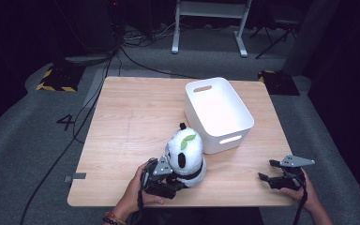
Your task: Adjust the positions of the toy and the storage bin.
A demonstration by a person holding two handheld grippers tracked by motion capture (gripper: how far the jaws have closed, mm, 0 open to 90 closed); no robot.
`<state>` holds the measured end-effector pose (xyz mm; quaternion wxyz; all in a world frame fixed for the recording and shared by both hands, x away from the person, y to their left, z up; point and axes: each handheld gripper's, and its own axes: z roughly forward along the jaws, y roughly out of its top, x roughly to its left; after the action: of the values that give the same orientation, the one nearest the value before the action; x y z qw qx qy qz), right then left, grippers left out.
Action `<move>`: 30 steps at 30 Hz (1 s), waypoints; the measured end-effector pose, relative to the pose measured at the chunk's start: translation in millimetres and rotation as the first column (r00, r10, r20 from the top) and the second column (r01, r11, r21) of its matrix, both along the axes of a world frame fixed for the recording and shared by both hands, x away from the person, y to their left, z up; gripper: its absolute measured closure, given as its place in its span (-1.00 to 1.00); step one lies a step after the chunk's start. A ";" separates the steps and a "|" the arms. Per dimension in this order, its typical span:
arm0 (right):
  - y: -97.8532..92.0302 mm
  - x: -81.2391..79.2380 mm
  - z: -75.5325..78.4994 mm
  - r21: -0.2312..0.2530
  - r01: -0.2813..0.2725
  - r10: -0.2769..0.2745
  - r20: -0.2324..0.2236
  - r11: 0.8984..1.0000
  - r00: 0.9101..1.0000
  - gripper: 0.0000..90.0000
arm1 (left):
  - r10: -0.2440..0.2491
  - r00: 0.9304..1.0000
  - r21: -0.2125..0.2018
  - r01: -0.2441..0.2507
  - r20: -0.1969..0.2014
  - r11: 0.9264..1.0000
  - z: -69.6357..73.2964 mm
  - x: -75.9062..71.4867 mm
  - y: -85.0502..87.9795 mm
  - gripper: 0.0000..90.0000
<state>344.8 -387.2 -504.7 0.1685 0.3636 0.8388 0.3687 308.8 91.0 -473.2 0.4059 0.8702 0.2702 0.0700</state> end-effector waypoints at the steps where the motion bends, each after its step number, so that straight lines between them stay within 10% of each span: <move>1: 0.2 0.0 -0.1 0.001 0.002 -0.002 0.002 1.000 1.000 -0.58 | -0.006 1.000 0.003 0.006 0.008 1.000 -1.4 0.8 -0.4 -0.46; 6: 0.1 -0.3 0.5 -0.001 -0.003 0.003 -0.003 1.000 1.000 -0.56 | -0.049 0.998 0.019 0.049 0.027 0.999 -7.5 2.2 -2.1 0.31; 12: -0.2 -1.6 5.4 0.002 -0.003 0.003 0.033 1.000 0.999 -0.48 | -0.030 0.998 0.044 0.027 0.064 0.999 -9.2 3.9 -5.4 0.63; 30: 33.0 7.0 84.8 0.033 -0.160 0.151 0.189 0.987 0.970 -0.49 | 0.053 0.996 0.045 -0.056 0.072 0.997 -12.2 21.7 11.5 0.73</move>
<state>351.8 -354.2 -419.9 0.2080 0.2645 0.8363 0.4330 330.6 102.5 -485.4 0.3928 0.8687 0.2776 0.1180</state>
